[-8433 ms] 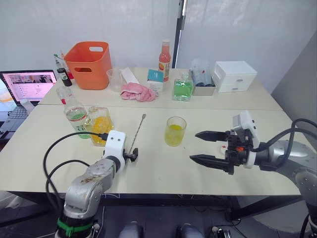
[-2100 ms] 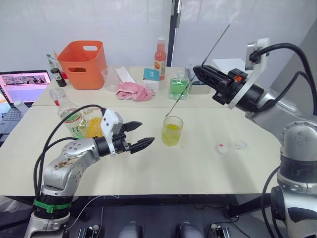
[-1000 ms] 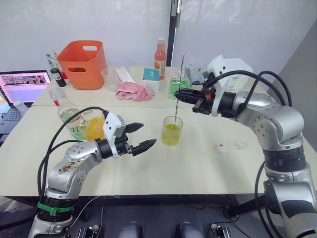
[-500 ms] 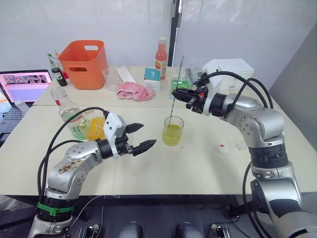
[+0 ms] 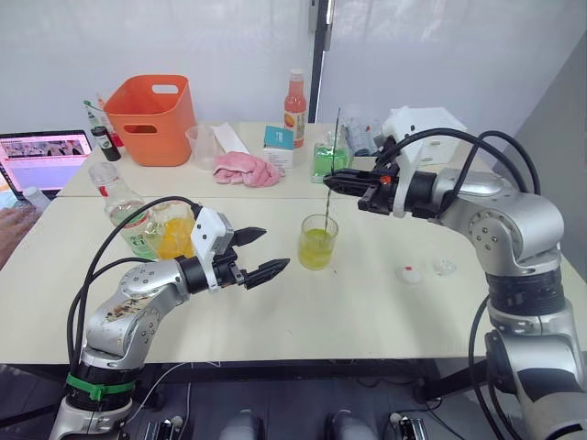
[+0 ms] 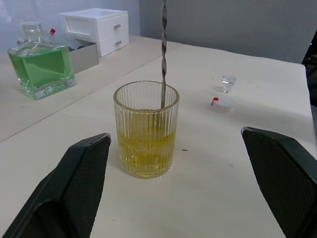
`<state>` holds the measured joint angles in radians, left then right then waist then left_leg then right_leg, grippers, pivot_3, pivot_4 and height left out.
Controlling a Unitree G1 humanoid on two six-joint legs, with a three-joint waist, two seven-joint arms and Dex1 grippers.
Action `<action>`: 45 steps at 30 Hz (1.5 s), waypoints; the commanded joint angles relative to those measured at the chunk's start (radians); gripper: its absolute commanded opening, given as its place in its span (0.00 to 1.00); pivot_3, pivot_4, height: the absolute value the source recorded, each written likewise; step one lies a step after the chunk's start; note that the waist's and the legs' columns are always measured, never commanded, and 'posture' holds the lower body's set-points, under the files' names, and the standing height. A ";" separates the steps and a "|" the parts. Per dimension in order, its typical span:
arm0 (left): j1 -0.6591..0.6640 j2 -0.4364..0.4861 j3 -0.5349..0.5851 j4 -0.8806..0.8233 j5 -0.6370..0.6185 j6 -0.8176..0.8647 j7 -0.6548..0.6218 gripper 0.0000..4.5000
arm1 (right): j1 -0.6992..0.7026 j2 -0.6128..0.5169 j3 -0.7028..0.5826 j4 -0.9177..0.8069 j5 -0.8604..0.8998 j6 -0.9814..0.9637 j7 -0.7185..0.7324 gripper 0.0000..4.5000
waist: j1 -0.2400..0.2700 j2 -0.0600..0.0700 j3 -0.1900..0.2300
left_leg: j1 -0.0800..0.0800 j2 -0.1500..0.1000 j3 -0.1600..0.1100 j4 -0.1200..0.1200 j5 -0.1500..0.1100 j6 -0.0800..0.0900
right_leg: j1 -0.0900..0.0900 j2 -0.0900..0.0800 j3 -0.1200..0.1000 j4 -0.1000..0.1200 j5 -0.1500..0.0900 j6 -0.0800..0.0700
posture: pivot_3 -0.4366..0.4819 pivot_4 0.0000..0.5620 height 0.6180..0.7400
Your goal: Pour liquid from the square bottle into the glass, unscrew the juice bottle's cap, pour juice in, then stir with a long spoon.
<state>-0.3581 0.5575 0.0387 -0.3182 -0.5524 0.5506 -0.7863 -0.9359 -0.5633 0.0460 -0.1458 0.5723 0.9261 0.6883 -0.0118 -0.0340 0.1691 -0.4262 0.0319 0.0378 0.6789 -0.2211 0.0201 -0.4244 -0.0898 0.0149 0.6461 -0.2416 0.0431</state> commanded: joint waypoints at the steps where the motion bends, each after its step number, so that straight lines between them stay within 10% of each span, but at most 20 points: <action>1: -0.006 0.005 0.011 -0.032 -0.009 -0.002 0.002 0.99 | -0.030 0.035 -0.037 0.011 -0.005 -0.037 -0.024 0.00 | 0.000 0.000 0.000 | 0.000 0.000 0.000 0.000 0.000 0.000 | 0.000 0.000 0.000 0.000 0.000 0.000 | 0.48 0.27 0.79; 45: 0.012 0.003 0.013 -0.042 -0.009 -0.005 0.006 0.99 | -0.010 0.044 -0.056 -0.020 -0.024 -0.028 0.007 0.00 | -0.002 0.000 0.000 | 0.000 0.000 0.000 0.000 0.000 0.000 | 0.000 0.000 0.000 0.000 0.000 0.000 | 0.48 0.27 0.79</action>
<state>-0.3418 0.5588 0.0401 -0.3324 -0.5527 0.5515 -0.7820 -0.9279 -0.5235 0.0006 -0.1394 0.5349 0.9031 0.7053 -0.0138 -0.0338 0.1692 -0.4260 0.0320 0.0378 0.6784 -0.2211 0.0201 -0.4245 -0.0895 0.0147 0.6461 -0.2415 0.0431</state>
